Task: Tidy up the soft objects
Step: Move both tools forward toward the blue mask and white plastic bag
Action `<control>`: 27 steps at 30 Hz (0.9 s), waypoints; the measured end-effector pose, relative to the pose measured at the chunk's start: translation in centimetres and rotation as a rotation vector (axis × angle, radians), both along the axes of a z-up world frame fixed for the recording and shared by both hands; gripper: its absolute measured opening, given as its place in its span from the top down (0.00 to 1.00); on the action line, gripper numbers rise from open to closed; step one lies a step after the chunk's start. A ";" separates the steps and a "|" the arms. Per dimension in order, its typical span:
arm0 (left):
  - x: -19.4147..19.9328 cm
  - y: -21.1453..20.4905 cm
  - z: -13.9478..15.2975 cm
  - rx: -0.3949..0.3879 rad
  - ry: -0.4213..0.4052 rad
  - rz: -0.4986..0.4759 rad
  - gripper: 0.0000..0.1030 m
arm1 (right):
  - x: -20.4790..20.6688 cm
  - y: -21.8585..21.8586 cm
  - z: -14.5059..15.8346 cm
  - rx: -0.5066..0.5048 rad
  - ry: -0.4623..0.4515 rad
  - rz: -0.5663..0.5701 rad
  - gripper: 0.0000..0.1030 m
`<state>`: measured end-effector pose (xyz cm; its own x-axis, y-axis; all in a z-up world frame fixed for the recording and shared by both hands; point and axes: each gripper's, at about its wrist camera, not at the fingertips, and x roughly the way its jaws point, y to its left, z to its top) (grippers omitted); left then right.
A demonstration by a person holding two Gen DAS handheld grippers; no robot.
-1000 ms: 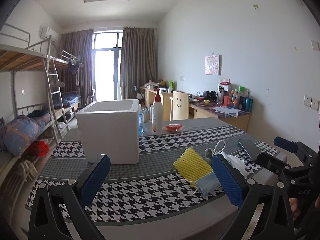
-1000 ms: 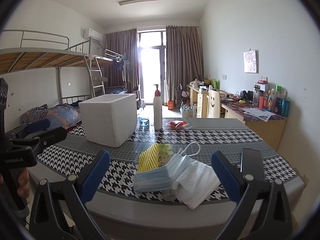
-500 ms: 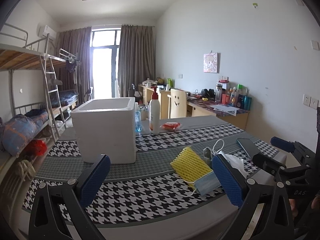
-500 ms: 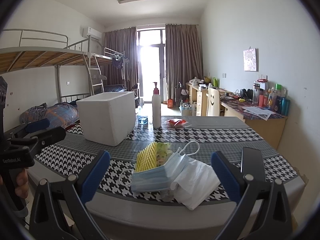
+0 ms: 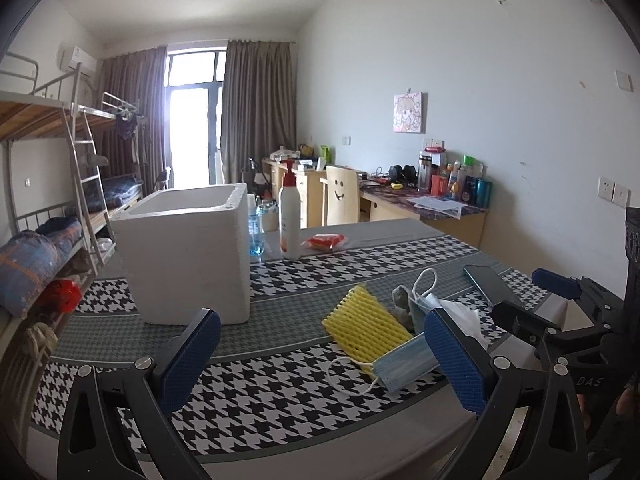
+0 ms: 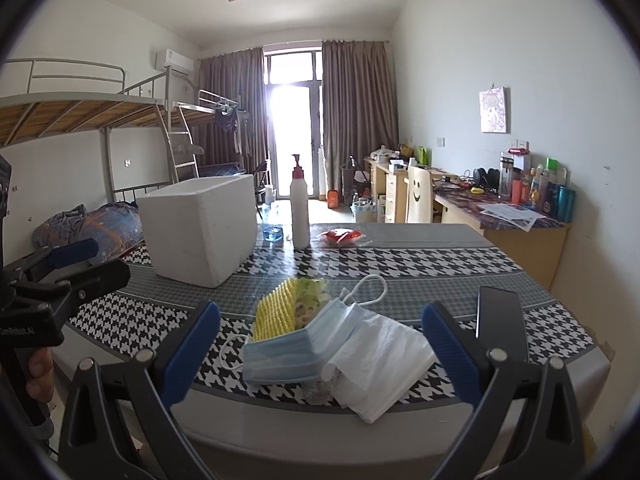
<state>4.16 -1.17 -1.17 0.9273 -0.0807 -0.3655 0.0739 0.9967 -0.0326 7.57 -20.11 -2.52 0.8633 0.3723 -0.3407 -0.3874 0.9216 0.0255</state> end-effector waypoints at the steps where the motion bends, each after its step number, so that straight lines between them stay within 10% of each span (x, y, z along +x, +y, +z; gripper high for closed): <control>1: 0.1 -0.1 0.0 0.002 0.001 -0.003 0.01 | 0.1 0.0 -0.1 -0.001 0.003 -0.002 0.01; 27: 3.4 -4.6 -3.0 0.029 0.104 -0.163 0.01 | 1.9 -3.1 -3.2 -0.045 0.125 -0.132 0.01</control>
